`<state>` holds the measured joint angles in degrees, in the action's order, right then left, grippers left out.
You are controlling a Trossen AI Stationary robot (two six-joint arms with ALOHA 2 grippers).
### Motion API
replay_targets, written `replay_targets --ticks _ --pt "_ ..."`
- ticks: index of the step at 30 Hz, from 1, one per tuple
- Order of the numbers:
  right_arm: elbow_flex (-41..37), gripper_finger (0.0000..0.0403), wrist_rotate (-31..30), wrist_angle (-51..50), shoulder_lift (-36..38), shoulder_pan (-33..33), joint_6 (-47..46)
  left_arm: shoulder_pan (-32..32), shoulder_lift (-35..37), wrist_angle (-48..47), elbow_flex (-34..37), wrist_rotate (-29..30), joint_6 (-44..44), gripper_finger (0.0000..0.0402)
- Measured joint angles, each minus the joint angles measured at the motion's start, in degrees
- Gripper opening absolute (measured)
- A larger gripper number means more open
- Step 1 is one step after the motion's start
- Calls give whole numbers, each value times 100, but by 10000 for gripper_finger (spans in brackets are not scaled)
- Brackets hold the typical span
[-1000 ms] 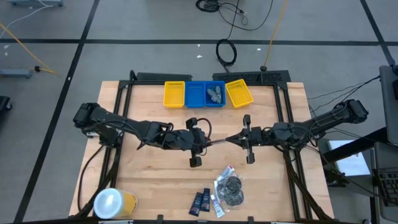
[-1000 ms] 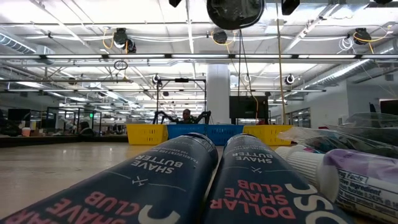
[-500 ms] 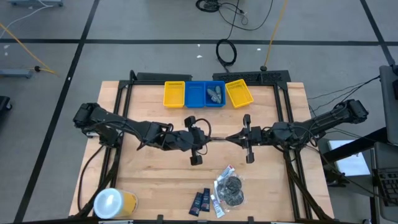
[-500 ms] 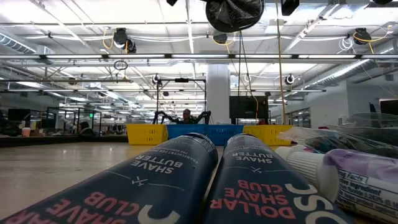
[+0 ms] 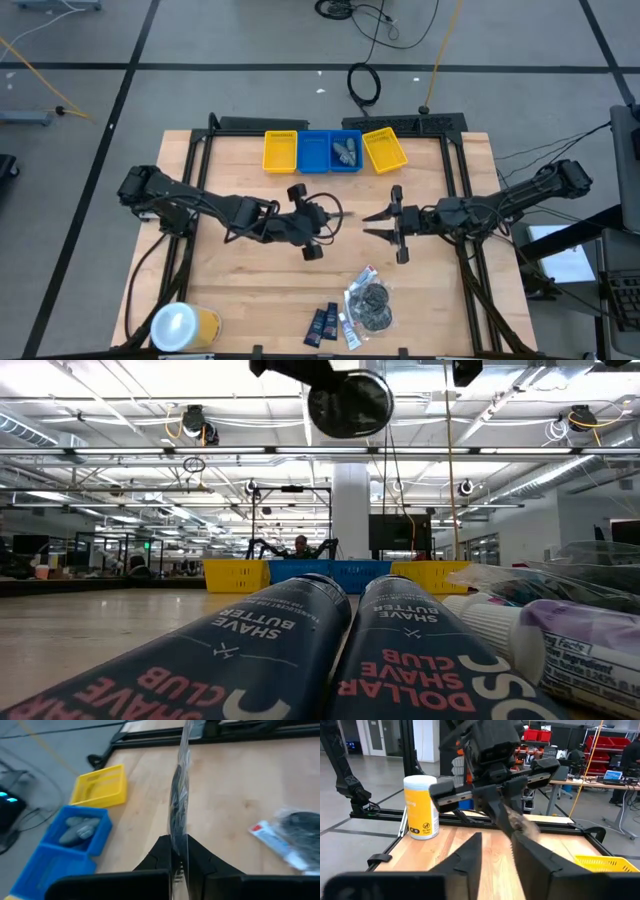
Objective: Pick & Place Travel size toiletries
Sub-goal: Put the hairbrush into the left blue bin
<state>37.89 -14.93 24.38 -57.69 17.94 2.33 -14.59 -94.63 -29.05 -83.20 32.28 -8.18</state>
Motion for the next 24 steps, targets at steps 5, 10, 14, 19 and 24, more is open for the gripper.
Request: replay_targets --ticks 5,10,14,19,24 --pt "-1 147 6 24 0 127 7 150 0 -325 0 472 -123 9" --pt "0 157 5 66 0 214 7 500 0 -560 0 538 -267 9" --pt "0 154 5 64 0 249 9 852 0 -700 0 520 -315 16" --pt "-1 155 5 64 0 249 7 1285 0 -743 194 472 -291 7" --pt "0 156 5 59 -11 249 9 1856 0 -339 669 81 -296 14"
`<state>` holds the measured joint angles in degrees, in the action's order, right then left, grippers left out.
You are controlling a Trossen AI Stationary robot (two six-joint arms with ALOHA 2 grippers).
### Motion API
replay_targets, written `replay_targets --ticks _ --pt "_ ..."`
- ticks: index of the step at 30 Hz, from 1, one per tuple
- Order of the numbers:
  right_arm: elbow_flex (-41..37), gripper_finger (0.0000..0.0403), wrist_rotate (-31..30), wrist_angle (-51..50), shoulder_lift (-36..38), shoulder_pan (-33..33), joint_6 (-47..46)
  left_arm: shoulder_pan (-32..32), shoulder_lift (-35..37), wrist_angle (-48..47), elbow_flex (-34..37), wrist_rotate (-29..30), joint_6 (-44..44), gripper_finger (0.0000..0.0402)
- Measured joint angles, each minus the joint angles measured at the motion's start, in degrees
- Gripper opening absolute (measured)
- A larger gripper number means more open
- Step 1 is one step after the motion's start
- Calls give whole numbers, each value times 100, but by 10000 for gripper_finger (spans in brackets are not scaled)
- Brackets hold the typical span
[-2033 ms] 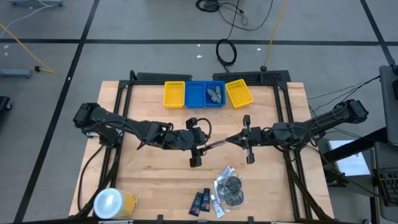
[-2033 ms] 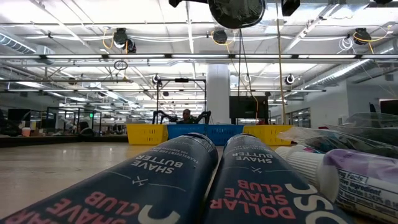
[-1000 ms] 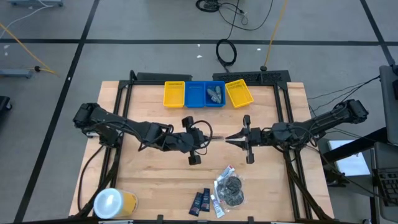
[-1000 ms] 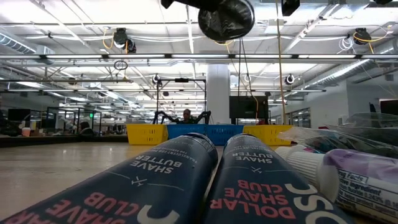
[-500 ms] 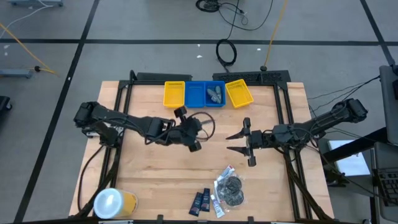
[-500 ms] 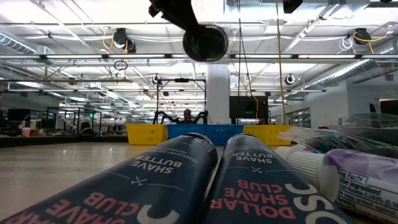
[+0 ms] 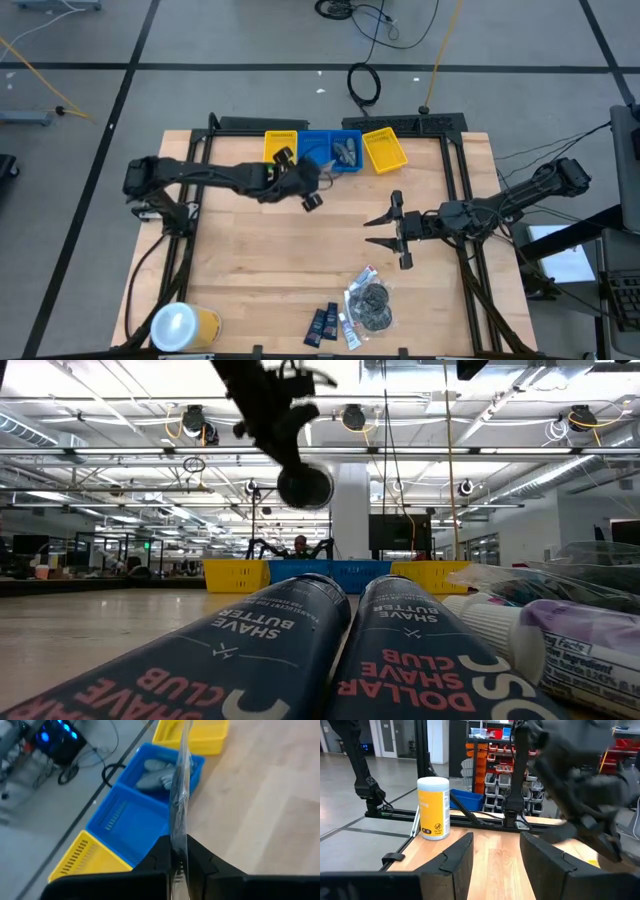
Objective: Pick & Place Travel size toiletries
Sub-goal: Put the hairbrush into the left blue bin
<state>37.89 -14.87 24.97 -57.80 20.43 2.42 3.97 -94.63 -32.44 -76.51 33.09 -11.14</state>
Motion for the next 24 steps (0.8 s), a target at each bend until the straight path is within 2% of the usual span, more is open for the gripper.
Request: replay_targets --ticks 4,9,15,24 --pt "0 153 1 -13 0 0 19 498 0 807 499 -293 -49 7" --pt "-2 156 0 -12 0 0 24 1038 0 1330 929 -236 -545 13" --pt "0 157 0 0 0 -2 128 1414 -53 1528 970 -2 -860 11" --pt "0 157 0 5 0 -4 130 1618 -360 1880 969 179 -1143 9"
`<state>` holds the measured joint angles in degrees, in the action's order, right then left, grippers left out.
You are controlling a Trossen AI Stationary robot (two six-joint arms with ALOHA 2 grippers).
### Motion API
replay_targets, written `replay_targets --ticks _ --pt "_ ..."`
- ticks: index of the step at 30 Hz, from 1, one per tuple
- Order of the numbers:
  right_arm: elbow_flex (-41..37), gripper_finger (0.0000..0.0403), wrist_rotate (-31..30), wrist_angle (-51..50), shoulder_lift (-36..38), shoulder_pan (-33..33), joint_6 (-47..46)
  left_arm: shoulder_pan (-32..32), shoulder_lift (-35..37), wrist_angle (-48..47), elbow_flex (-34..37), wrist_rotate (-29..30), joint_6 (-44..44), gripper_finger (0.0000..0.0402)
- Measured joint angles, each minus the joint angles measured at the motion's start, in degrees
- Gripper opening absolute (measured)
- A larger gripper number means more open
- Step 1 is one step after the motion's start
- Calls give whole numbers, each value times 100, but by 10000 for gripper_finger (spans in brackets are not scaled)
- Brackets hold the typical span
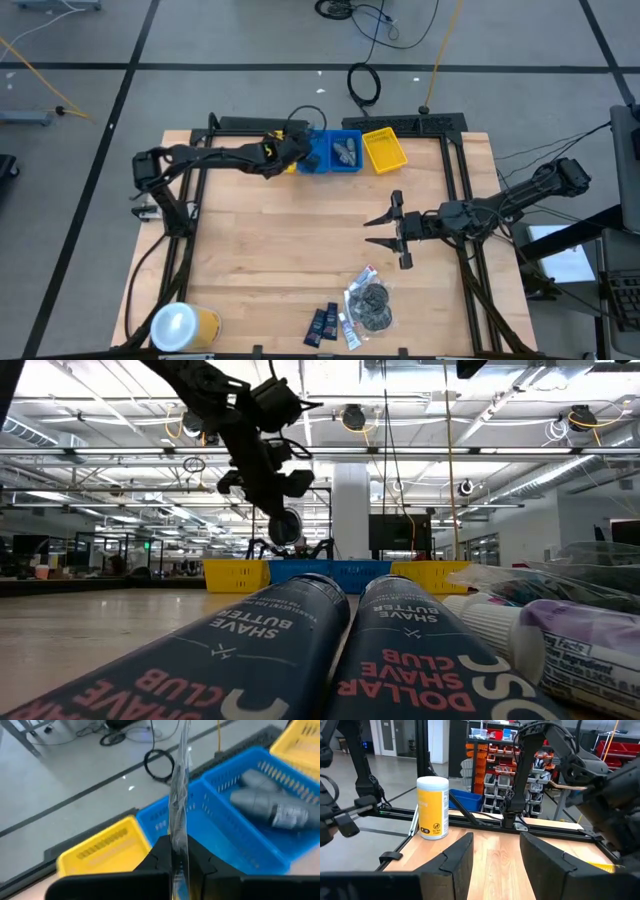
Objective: Pick & Place Travel size toiletries
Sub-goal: Put the hairbrush into the left blue bin
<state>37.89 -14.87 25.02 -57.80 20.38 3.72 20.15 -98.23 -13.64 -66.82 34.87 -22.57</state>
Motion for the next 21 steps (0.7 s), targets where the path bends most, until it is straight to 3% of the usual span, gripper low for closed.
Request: replay_targets --ticks 10,17,21 --pt "-2 157 11 -15 0 0 -1 56 -530 307 1 -124 -120 7" --pt "-1 157 11 -67 -1 0 -1 56 -573 367 -1 -107 -192 46" --pt "0 157 11 -87 0 0 -1 56 -573 454 -1 -207 -178 48"
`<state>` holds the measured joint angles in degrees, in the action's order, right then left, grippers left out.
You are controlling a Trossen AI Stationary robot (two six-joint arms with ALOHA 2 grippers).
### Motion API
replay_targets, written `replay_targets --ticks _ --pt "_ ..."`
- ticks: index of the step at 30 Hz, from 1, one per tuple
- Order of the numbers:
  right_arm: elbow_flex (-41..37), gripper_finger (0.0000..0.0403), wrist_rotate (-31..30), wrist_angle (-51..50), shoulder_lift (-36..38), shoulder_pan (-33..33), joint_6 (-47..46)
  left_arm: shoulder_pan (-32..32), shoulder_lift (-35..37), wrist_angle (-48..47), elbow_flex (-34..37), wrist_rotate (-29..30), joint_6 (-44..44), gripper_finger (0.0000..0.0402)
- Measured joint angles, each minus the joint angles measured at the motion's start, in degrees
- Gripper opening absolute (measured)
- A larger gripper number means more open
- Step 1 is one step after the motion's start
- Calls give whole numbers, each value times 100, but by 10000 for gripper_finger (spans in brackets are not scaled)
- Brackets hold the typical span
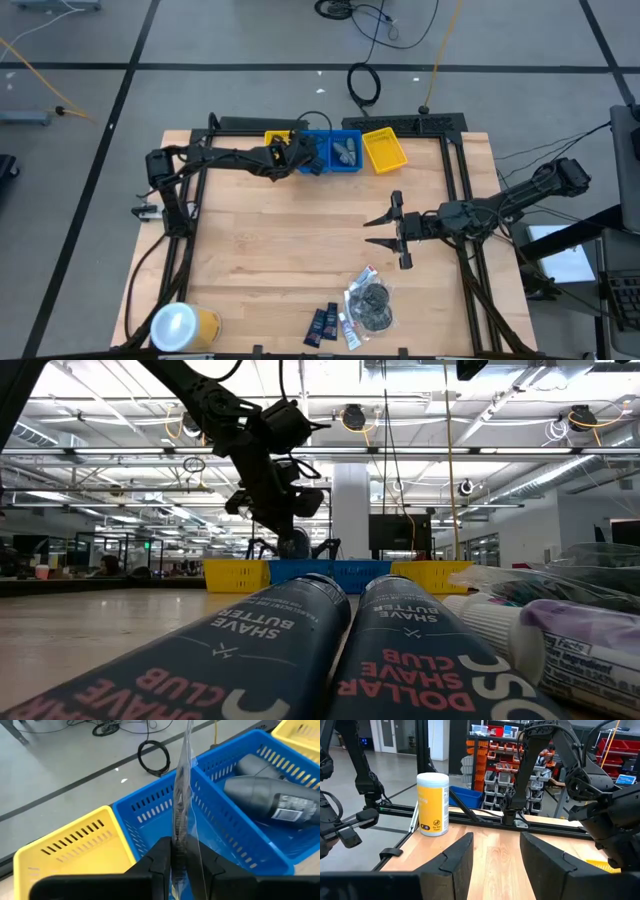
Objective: Pick & Place Travel size toiletries
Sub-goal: Put the hairbrush into the left blue bin
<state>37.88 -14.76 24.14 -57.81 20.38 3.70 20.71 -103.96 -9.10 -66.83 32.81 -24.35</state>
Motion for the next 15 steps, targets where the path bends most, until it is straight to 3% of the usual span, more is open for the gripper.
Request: replay_targets --ticks 7,15 --pt "0 157 0 -28 -2 0 0 0 0 -5 0 -95 58 61" --pt "0 157 1 -44 -1 0 0 -15 0 -1 0 -109 158 101"
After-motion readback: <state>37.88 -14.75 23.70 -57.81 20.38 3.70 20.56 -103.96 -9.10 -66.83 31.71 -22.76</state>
